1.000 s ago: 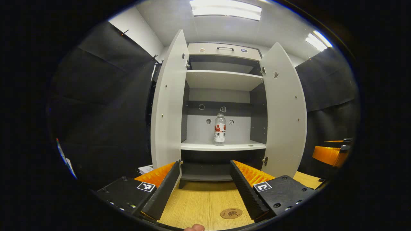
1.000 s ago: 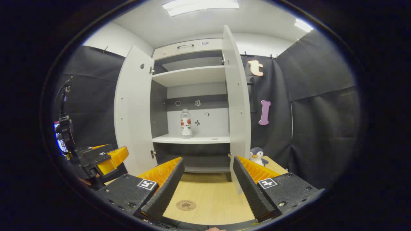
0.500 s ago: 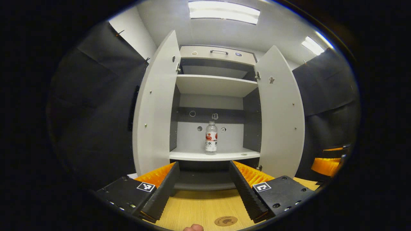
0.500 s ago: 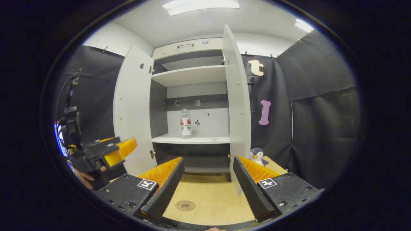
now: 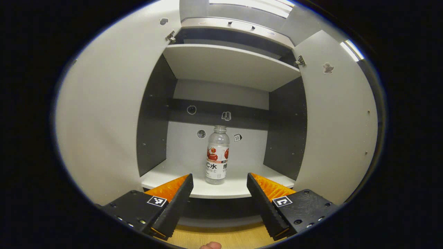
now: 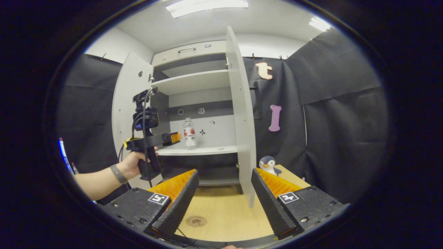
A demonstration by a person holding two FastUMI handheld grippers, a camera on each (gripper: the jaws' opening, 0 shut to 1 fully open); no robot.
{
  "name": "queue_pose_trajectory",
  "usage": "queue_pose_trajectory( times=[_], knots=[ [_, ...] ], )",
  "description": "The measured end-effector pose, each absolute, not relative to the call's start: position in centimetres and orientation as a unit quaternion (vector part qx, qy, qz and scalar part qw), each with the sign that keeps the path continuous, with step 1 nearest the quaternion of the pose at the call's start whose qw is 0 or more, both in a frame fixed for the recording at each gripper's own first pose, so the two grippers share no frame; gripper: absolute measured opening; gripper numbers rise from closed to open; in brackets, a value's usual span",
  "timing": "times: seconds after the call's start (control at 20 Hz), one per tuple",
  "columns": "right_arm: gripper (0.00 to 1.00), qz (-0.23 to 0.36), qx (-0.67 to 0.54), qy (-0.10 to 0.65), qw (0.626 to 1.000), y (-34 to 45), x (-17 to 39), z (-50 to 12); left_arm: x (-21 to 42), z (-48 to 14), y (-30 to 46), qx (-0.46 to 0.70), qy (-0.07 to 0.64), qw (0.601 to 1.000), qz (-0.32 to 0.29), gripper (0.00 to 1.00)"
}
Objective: Grasp the bottle in the cabinet with the left hand and place it on the coaster, then close the right door with the right hand and the left door with the left hand.
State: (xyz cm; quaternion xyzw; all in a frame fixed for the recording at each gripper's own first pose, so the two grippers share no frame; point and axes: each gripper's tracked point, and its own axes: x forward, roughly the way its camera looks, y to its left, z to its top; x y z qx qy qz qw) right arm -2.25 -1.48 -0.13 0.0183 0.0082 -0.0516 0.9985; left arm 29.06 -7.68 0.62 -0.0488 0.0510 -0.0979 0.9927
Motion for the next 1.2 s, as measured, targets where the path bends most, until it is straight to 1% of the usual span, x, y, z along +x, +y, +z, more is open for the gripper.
queue_pose_trajectory(
  times=[0.05,0.1,0.15,0.25,0.3,0.35,0.55,0.6,0.65,0.75,0.8,0.85,1.0,1.2],
  knots=[
    [1.0,-0.059,0.019,0.01,0.998,-2.0,-2.3,-0.1,31.0,0.6,-8.0,-0.042,0.05,0.993,-0.098,0.95],
    [0.96,-0.062,0.019,0.009,0.998,-2.5,-2.4,0.0,32.8,0.4,-8.3,-0.037,0.05,0.993,-0.098,0.95],
    [1.0,-0.06,0.017,0.004,0.998,-2.5,-2.5,0.3,34.6,0.2,-8.4,-0.032,0.049,0.994,-0.094,0.95],
    [1.0,-0.064,0.01,0.003,0.998,-2.9,-2.5,0.2,37.5,0.1,-8.4,-0.024,0.048,0.995,-0.08,0.95],
    [1.0,-0.067,0.006,0.008,0.998,-3.2,-2.5,-0.2,38.5,0.0,-8.3,-0.027,0.046,0.996,-0.075,0.95],
    [0.96,-0.07,0.002,0.013,0.997,-3.5,-2.3,-0.4,39.4,0.0,-8.4,-0.033,0.045,0.996,-0.073,0.95],
    [0.96,-0.083,0.008,0.045,0.995,-4.5,-1.7,-2.3,42.6,-0.4,-8.4,-0.037,0.047,0.996,-0.062,0.95],
    [1.0,-0.085,0.013,0.05,0.995,-4.6,-1.5,-2.5,43.2,-0.5,-8.2,-0.03,0.046,0.997,-0.059,0.95],
    [1.0,-0.087,0.016,0.052,0.995,-4.8,-1.3,-2.6,43.7,-0.7,-8.0,-0.026,0.048,0.997,-0.055,0.95],
    [1.0,-0.089,0.02,0.053,0.994,-5.1,-1.0,-2.5,44.0,-0.5,-8.2,-0.03,0.051,0.996,-0.059,0.95],
    [1.0,-0.09,0.02,0.054,0.994,-5.3,-0.9,-2.6,43.9,-0.5,-8.4,-0.033,0.049,0.997,-0.058,0.9],
    [1.0,-0.089,0.02,0.055,0.994,-5.4,-0.7,-2.4,43.4,0.0,-8.5,-0.03,0.05,0.997,-0.059,0.78],
    [1.0,-0.08,0.017,0.053,0.995,-5.2,-0.2,-1.8,42.1,0.9,-8.4,-0.023,0.038,0.997,-0.065,0.77],
    [1.0,-0.054,0.017,0.043,0.997,-4.0,0.8,-1.2,37.2,2.5,-7.9,-0.026,0.024,0.996,-0.085,0.77]
  ],
)
